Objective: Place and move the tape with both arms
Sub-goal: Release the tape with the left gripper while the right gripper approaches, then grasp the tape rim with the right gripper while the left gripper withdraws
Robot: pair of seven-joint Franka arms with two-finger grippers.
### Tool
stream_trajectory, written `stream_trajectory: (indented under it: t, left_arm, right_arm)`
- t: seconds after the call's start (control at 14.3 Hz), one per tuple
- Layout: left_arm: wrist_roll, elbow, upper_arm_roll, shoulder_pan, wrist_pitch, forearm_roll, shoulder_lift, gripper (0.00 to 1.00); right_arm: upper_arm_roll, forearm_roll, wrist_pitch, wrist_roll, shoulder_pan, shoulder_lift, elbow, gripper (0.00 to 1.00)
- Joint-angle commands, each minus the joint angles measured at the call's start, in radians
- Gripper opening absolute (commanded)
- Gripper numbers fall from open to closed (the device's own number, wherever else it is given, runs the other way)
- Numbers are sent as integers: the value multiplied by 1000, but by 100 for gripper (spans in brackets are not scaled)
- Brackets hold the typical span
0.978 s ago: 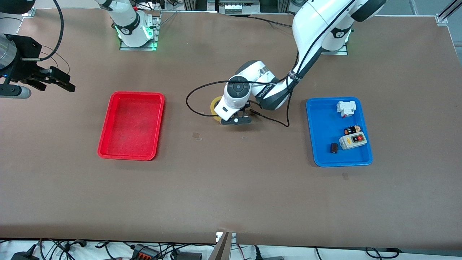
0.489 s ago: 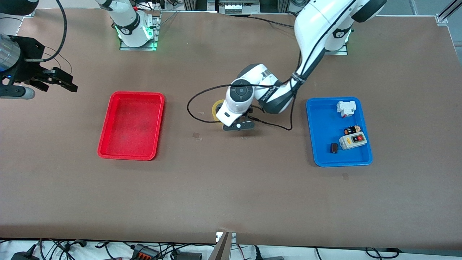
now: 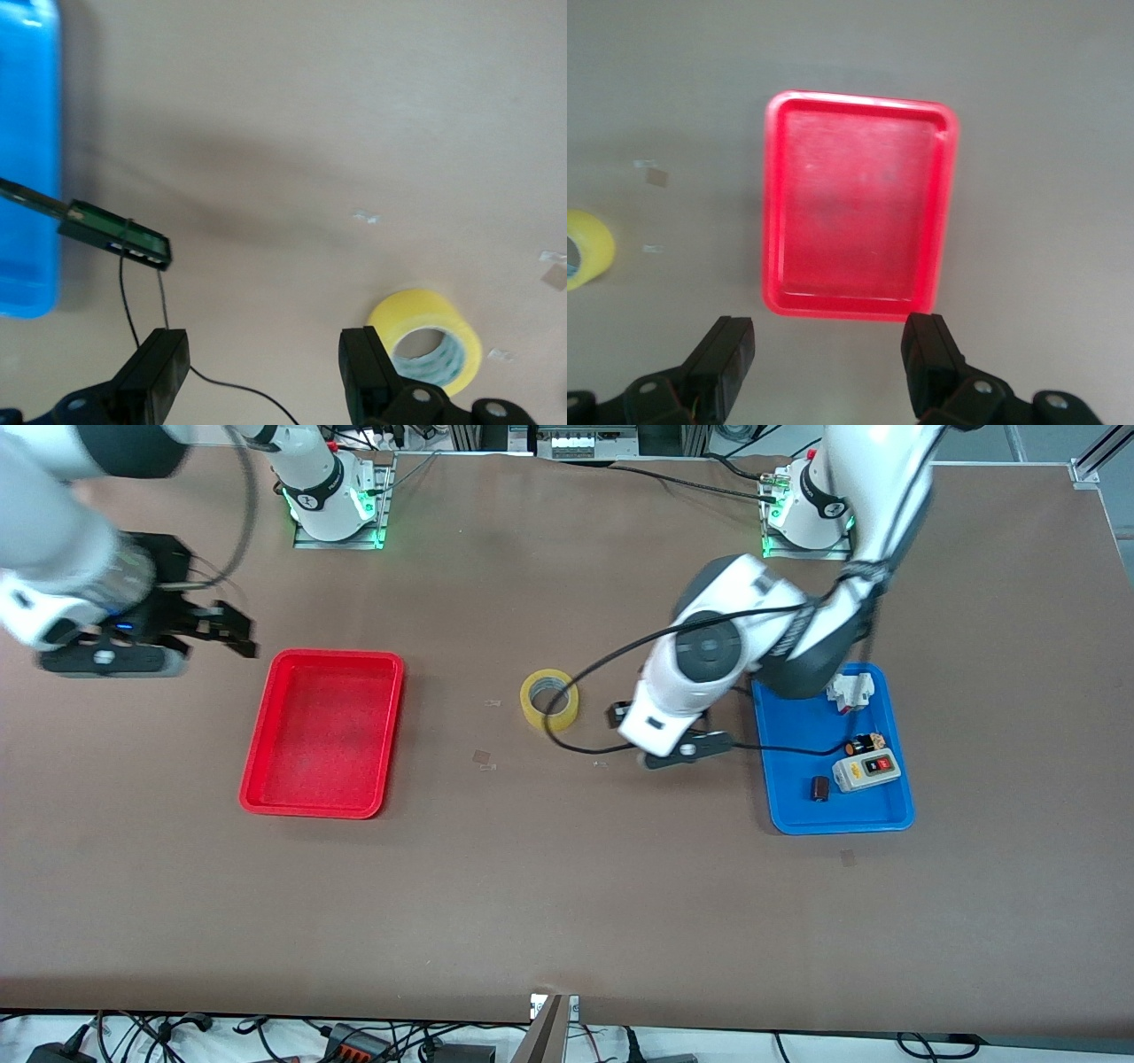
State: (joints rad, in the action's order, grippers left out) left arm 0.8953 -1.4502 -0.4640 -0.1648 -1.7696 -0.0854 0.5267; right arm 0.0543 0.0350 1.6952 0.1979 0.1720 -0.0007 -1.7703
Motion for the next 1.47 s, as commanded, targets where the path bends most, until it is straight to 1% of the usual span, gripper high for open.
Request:
stream_trajectory:
  t: [0.0,0.21,0.42,0.56,0.63,0.7,0.77,0.84,0.91,1.05,1.12,1.26,1.33,1.4]
  left_arm:
    - [-73,-47,-45,120,96,-17,-88,100]
    - [-189,-32,-45,238,192,-17,-154,100]
    - [-269,-30,-45,327,237,-17,-211,100]
    - [-363,-29,-48,407,266,-7,-244,100]
    - [-424,-23,-35,444,272,10,-261,100]
    - [-499,-22,6,447,282,38,-290,100]
    - [-571,-22,100,432,286,70,-313,100]
    - [-631,-22,172,392,298,110,-332,100]
    - [-692,-30,261,355,303,133,-365,100]
    - [-763,-32,411,253,309,136,-419,100]
    - [-769,-32,448,226,312,134,-435,100]
    - [-771,-35,450,226,312,136,-458,100]
    - [-773,-56,450,223,306,139,-474,100]
    - [-776,-76,450,222,299,168,-484,100]
  right_arm:
    - [-2,3,82,96,94,1,-72,98]
    - [-2,5,118,214,203,62,-75,98]
    - [-2,8,225,329,312,157,-77,98]
    - [-2,8,293,397,384,230,-75,98]
    - [-2,8,322,429,415,261,-75,98]
    - [-2,8,355,468,444,298,-77,98]
    - [-4,9,388,491,469,324,-78,98]
    - [-5,11,418,509,486,353,-77,98]
    - [-4,10,452,517,492,382,-77,98]
    - [-4,9,503,519,510,430,-77,98]
    - [-4,9,526,519,520,456,-77,98]
    - [-5,9,558,532,540,491,-77,98]
    - [-4,9,581,544,541,508,-77,97]
    - [-4,9,607,548,544,528,-77,97]
